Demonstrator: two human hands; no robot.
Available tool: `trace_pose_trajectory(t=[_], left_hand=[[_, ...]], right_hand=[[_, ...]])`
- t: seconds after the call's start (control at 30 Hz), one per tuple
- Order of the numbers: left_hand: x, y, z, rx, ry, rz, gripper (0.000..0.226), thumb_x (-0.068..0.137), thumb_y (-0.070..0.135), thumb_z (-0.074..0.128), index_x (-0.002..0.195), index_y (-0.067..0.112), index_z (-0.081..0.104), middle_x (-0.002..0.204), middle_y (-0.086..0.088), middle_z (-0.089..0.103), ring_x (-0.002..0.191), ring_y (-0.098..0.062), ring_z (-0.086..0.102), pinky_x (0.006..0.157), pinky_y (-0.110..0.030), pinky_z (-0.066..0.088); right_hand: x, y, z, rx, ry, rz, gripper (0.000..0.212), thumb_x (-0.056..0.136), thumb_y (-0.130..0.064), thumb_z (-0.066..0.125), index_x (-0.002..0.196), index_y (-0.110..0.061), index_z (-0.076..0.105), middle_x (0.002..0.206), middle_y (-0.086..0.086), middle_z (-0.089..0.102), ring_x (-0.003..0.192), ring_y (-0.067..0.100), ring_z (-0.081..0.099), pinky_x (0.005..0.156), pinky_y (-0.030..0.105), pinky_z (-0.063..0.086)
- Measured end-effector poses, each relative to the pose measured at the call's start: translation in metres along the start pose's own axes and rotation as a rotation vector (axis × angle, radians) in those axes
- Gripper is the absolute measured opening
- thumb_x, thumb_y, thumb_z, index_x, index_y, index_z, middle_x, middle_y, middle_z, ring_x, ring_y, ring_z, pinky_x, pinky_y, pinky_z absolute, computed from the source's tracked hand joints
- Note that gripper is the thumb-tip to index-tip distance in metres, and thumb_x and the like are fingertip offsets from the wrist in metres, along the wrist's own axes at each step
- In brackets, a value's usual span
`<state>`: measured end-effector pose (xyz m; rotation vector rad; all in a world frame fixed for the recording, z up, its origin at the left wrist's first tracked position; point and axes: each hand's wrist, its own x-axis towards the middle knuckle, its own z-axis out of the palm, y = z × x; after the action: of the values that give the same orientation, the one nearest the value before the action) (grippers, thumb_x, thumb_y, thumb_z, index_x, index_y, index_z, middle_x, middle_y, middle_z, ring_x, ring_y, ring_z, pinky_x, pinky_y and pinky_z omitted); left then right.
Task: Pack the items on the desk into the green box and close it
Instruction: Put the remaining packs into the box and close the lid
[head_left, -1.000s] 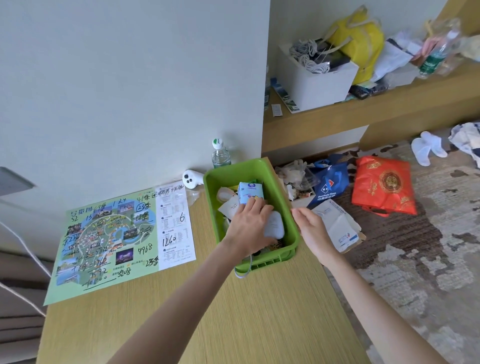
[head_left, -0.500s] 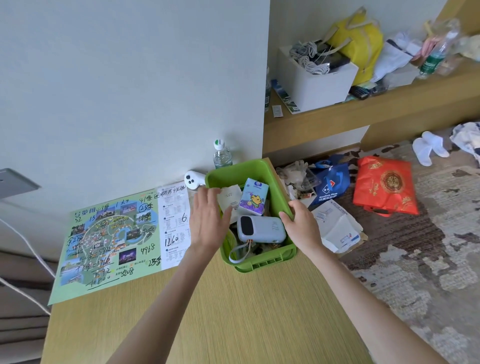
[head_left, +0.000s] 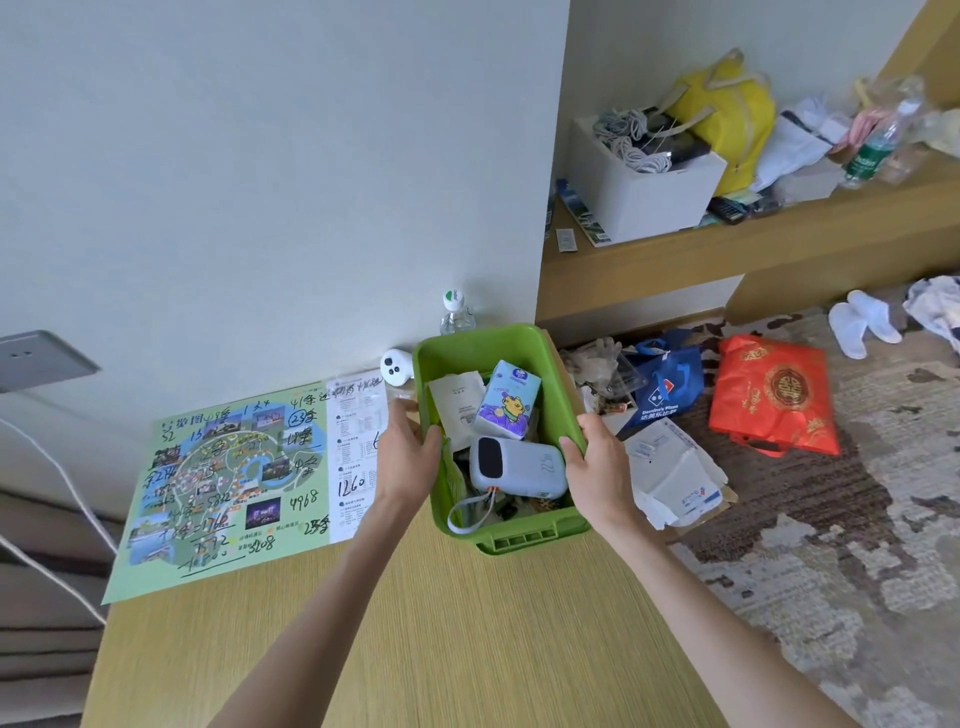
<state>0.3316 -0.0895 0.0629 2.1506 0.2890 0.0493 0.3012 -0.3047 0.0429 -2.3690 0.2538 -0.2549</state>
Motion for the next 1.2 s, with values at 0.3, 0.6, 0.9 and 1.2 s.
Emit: trace_pose_trajectory(t=[0.3,0.6,0.9,1.2], left_hand=[[-0.003,-0.04,-0.085,-0.089,0.153,-0.064,0.023,0.086,0.009,0.056,0.105,0.019,0.05,0.074,-0.014,0.056,0.056,-0.017,0.048,0.038,-0.016,0.036],[-0.034,-0.112,-0.152,-0.126,0.198,-0.195,0.023,0.087,0.009,0.059,0.108,0.015,0.051,0.078,-0.02,0.057,0.063,-0.023,0.053,0.058,-0.044,0.05],[-0.055,-0.145,-0.157,-0.282,0.098,-0.209,0.026,0.093,0.012,0.063,0.114,0.017,0.05,0.092,-0.013,0.054,0.071,-0.021,0.056,0.052,-0.024,0.049],[-0.092,-0.153,-0.175,-0.393,-0.365,-0.367,0.078,0.074,0.034,0.08,0.135,0.021,0.033,0.119,-0.014,0.061,0.1,-0.03,0.067,0.075,-0.044,0.059]], right_hand=[[-0.027,-0.068,0.05,0.115,-0.091,-0.082,0.015,0.095,-0.012,0.055,0.091,-0.014,0.042,0.063,-0.007,0.033,0.055,0.009,0.032,0.044,0.021,0.022],[-0.076,-0.107,0.118,0.097,-0.219,-0.13,0.012,0.095,-0.012,0.056,0.102,-0.003,0.052,0.059,-0.007,0.034,0.049,0.007,0.03,0.042,0.023,0.024],[-0.089,-0.106,0.133,0.03,-0.248,-0.182,0.009,0.097,-0.016,0.054,0.097,-0.008,0.05,0.061,0.001,0.044,0.052,0.016,0.039,0.043,0.022,0.024],[-0.08,-0.025,0.106,-0.377,-0.357,-0.214,0.017,0.097,-0.016,0.052,0.11,-0.007,0.057,0.106,0.004,0.058,0.097,0.018,0.056,0.083,0.027,0.048]])
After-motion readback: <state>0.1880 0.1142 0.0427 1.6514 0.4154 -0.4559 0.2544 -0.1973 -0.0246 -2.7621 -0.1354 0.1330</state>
